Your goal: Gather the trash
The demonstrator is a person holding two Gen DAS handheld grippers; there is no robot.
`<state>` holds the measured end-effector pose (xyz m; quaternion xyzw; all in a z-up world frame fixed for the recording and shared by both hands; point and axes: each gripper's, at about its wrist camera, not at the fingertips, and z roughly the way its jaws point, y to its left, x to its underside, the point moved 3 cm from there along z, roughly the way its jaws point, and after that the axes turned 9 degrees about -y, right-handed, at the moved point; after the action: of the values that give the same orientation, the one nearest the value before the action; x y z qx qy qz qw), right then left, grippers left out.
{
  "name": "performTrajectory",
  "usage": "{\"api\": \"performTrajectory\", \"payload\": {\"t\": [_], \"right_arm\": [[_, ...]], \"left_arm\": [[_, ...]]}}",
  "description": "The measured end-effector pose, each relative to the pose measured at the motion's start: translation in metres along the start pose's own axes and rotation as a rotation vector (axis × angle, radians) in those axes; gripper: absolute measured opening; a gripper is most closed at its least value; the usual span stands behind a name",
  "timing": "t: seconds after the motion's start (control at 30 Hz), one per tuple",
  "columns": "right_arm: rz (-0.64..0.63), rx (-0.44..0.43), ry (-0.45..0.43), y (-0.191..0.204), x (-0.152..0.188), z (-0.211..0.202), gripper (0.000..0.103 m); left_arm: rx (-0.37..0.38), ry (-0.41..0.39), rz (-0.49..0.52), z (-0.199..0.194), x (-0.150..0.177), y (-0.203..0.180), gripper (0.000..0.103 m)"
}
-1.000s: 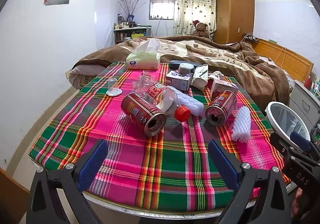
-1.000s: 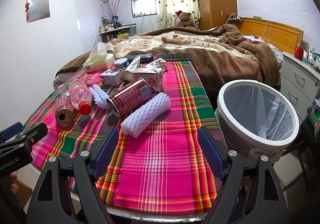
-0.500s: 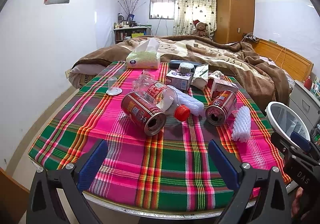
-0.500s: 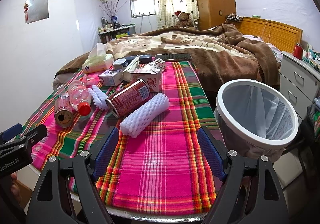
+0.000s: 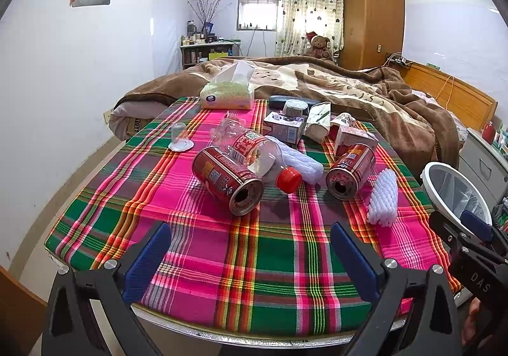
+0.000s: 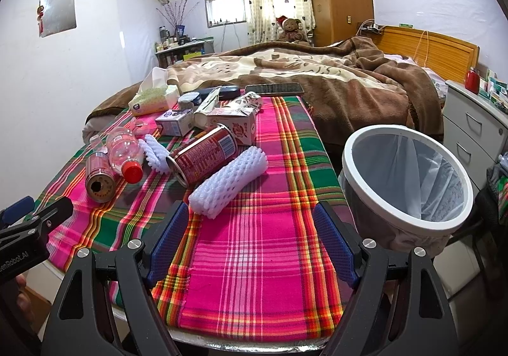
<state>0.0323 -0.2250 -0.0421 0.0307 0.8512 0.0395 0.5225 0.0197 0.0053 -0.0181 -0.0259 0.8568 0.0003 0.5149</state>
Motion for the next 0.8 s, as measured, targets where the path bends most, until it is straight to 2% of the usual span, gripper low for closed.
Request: {"api": "performTrajectory", "payload": {"t": [0.8], "right_arm": [[0.001, 0.002, 0.001, -0.0002, -0.0001, 0.0008, 0.082]], "left_arm": [[-0.002, 0.002, -0.001, 0.0017, -0.0011, 0.001, 0.102]]}}
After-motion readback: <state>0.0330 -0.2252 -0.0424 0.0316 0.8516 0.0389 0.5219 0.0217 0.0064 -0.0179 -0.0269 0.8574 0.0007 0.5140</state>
